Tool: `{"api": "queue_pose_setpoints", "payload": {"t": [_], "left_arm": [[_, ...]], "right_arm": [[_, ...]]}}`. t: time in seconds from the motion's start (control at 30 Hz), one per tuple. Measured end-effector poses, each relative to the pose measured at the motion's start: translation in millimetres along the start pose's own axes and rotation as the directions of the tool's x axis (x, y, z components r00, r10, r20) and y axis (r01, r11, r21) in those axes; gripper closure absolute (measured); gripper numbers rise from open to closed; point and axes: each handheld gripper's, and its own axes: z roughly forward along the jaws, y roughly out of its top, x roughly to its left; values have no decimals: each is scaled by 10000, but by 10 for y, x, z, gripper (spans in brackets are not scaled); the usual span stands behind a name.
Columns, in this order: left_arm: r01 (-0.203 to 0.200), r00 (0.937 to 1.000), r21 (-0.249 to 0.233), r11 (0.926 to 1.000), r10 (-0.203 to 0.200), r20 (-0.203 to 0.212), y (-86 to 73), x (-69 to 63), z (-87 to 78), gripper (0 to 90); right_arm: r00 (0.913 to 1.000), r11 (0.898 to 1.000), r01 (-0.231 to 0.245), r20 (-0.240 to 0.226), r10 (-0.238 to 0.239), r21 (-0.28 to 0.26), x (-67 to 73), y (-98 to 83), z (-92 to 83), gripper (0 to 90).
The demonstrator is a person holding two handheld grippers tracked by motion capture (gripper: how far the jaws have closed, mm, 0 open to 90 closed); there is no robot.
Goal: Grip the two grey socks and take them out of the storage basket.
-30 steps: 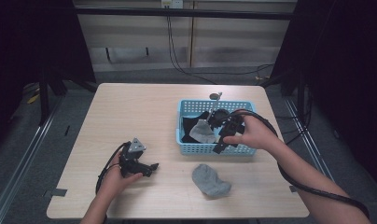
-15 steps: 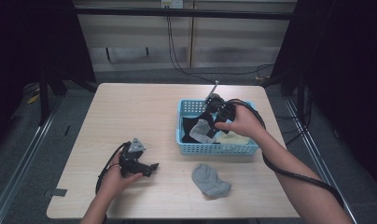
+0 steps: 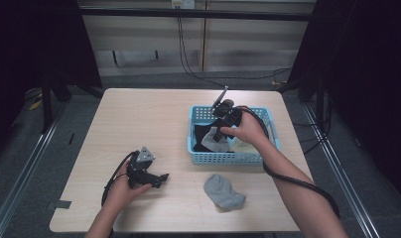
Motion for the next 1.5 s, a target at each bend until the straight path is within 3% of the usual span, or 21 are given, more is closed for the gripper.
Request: {"api": "queue_pose_setpoints", "payload": {"t": [0.17,0.37,0.6,0.7,0.93,1.27,1.5], "left_arm": [[48,10000,12,10000,-48,11,-1,-5,-1,61],[2,10000,19,10000,-2,2,0,-2,-1,60],[2,10000,18,10000,-2,-7,0,-2,-1,60],[-1,10000,21,10000,1,-5,0,-2,-1,60],[42,10000,14,10000,-42,13,-1,-5,0,60],[4,10000,15,10000,-4,10,-1,-2,-1,60],[6,10000,21,10000,-6,14,0,-1,-1,60]], "right_arm": [[9997,9997,-212,-112,214,124,-66,-1,185,351],[9990,9998,-129,-420,136,164,-43,-10,332,463],[9985,9961,338,-448,-302,819,30,2,398,760],[9972,9955,297,-706,-234,900,49,6,386,868],[9948,9921,762,-749,-689,1000,72,28,229,883],[9953,9941,813,-591,-771,720,23,33,-156,883],[9946,9918,956,-482,-918,845,-16,9,-379,883]]}}
